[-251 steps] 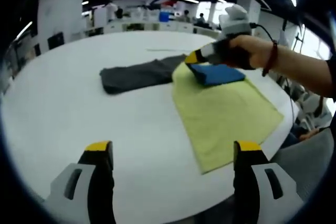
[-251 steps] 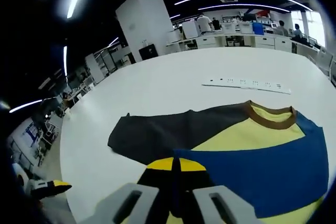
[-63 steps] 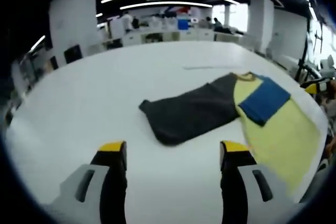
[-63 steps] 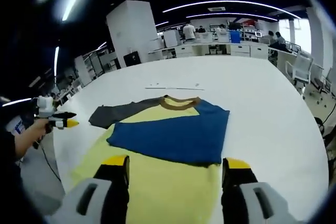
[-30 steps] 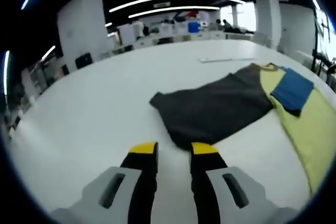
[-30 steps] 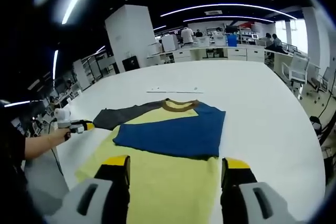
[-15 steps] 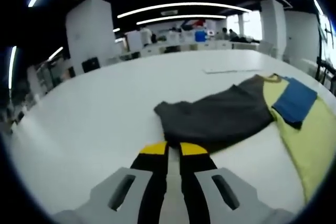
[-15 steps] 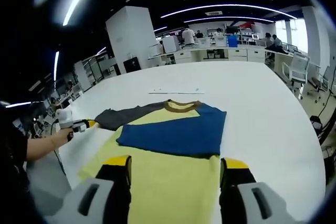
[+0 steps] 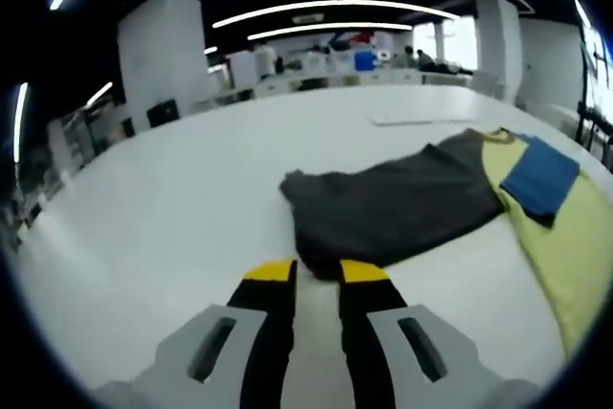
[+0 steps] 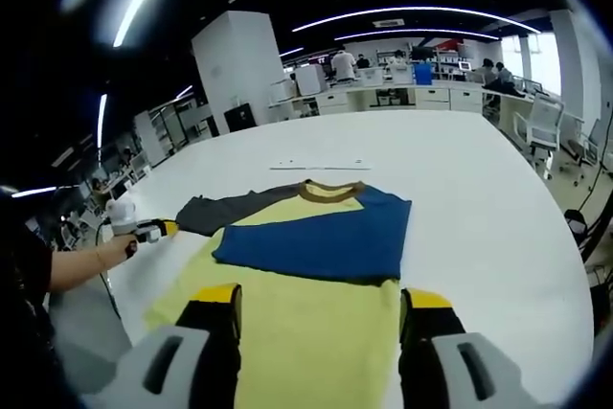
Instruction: Fold the garment on the visible template until the final outline fits inside the template.
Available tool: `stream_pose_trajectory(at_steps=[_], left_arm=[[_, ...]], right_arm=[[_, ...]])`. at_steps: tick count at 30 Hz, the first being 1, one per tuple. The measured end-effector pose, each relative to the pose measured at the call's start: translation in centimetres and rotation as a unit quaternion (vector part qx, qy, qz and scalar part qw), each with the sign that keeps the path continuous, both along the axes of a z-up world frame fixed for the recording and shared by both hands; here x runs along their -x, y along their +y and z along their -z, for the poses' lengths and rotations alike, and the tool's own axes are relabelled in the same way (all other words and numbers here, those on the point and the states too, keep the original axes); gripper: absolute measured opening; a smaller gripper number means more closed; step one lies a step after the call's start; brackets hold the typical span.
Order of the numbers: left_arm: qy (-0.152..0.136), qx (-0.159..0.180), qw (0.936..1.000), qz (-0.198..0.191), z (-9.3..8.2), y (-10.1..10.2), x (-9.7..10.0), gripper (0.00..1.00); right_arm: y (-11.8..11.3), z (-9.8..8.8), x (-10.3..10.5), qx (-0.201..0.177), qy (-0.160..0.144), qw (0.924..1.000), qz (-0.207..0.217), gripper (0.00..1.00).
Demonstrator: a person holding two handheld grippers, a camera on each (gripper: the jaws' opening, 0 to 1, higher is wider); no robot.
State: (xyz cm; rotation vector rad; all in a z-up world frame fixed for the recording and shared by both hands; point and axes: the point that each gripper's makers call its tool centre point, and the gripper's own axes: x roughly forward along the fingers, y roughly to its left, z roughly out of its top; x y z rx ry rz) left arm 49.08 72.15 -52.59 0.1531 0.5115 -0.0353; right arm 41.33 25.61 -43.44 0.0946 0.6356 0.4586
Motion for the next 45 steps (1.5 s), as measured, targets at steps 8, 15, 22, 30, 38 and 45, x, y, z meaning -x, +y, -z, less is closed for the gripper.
stream_pose_trajectory(at_steps=[8, 15, 22, 30, 38, 45], left_arm=[[-0.012, -0.026, 0.9996, 0.004, -0.3, 0.0, -0.7, 0.17], [-0.024, -0.033, 0.9991, -0.005, -1.1, 0.6, -1.0, 0.04], [-0.047, -0.025, 0.9986, -0.004, -2.6, 0.2, -1.1, 0.0], [-0.053, -0.014, 0.9985, -0.008, -3.7, -0.2, -1.5, 0.0], [-0.061, -0.01, 0.998, -0.008, -5.0, -0.9, -2.1, 0.0], [-0.07, 0.002, 0.9975, -0.007, -6.0, -1.6, -2.5, 0.0]], right_arm=[[-0.1, 0.1, 0.0, -0.001, 0.004, 1.0, 0.003, 0.65], [-0.2, 0.0, 0.0, -0.001, 0.001, 1.0, 0.005, 0.65], [0.2, 0.0, 0.1, -0.003, 0.002, 1.0, 0.001, 0.65], [0.3, -0.6, 0.3, 0.0, -0.007, 0.9999, -0.008, 0.66], [0.7, -1.1, 0.8, 0.006, -0.013, 0.9996, -0.025, 0.72], [1.1, -1.4, 1.4, 0.008, -0.017, 0.999, -0.04, 0.83]])
